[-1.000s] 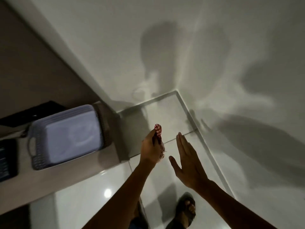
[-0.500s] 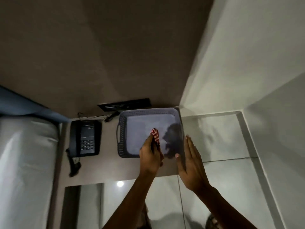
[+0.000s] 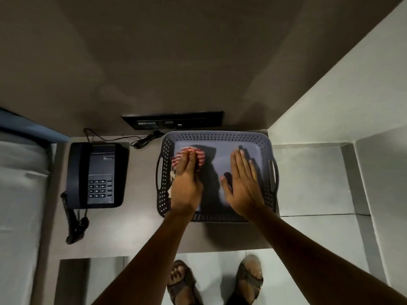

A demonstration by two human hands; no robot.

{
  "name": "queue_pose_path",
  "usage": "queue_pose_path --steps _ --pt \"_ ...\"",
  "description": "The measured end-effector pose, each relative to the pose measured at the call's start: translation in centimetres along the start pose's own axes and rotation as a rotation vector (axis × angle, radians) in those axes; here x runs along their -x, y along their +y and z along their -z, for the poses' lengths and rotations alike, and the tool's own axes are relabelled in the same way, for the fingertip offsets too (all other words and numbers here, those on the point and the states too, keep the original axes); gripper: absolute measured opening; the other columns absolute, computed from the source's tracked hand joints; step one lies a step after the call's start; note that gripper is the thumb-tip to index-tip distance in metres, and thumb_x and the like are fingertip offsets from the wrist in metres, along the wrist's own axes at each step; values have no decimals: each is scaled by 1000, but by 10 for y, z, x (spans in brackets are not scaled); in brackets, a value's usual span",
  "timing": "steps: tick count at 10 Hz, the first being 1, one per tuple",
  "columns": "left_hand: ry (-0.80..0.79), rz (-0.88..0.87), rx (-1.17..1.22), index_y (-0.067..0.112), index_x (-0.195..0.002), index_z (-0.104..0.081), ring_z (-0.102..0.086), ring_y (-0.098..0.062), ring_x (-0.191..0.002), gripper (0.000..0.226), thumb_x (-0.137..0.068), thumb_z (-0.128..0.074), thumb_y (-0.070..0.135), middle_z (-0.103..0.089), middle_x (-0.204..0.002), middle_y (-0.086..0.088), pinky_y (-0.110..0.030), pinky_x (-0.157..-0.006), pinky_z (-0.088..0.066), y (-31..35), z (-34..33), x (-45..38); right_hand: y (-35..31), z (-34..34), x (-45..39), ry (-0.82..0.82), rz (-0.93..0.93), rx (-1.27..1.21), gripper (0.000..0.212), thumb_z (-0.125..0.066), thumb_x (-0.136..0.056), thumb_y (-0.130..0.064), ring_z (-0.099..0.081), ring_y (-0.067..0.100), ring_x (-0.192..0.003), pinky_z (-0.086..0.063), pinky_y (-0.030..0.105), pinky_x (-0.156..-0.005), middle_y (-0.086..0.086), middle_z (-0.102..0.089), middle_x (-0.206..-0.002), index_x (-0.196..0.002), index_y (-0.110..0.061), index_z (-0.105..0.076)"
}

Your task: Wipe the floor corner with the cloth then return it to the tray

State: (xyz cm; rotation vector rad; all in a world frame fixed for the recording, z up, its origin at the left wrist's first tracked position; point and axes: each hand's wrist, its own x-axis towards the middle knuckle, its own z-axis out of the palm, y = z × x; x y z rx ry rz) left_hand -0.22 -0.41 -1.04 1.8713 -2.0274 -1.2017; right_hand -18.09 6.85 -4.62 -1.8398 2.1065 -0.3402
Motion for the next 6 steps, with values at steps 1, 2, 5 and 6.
queue_pose_path --steps 1,2,5,6 --pt "-178 -211 -508 19 -170 7 18 -37 -165 83 -109 -42 48 15 -179 -11 -57 -135 2 -18 -27 -24 14 -30 -7 -16 -38 102 78 -47 -115 -45 -26 42 -172 -25 60 -140 23 -23 -183 -173 3 -26" --pt "-118 -225 -535 17 -170 7 20 -41 -164 79 -109 -24 56 16 -179 -14 -57 -134 10 -32 -43 -30 18 -43 -9 -43 -77 171 82 -33 -115 -55 -25 42 -172 -25 62 -139 23 -20 -185 -175 -1 -22" --pt "-160 -206 -490 19 -170 7 18 -37 -165 91 -96 14 70 16 -179 -11 -61 -134 3 -33 -40 -33 7 -27 -15 -183 -140 101 84 -18 -112 -56 -10 38 -176 -9 59 -143 19 -6 -188 -178 -5 -11" --pt "-128 -200 -358 26 -168 14 22 -29 -164 76 -102 3 62 21 -178 -6 -58 -134 10 -31 -32 -22 -7 -12 -12 -118 -155 58 78 -15 -113 -48 -6 37 -176 -6 60 -142 20 -5 -187 -177 -3 -15"
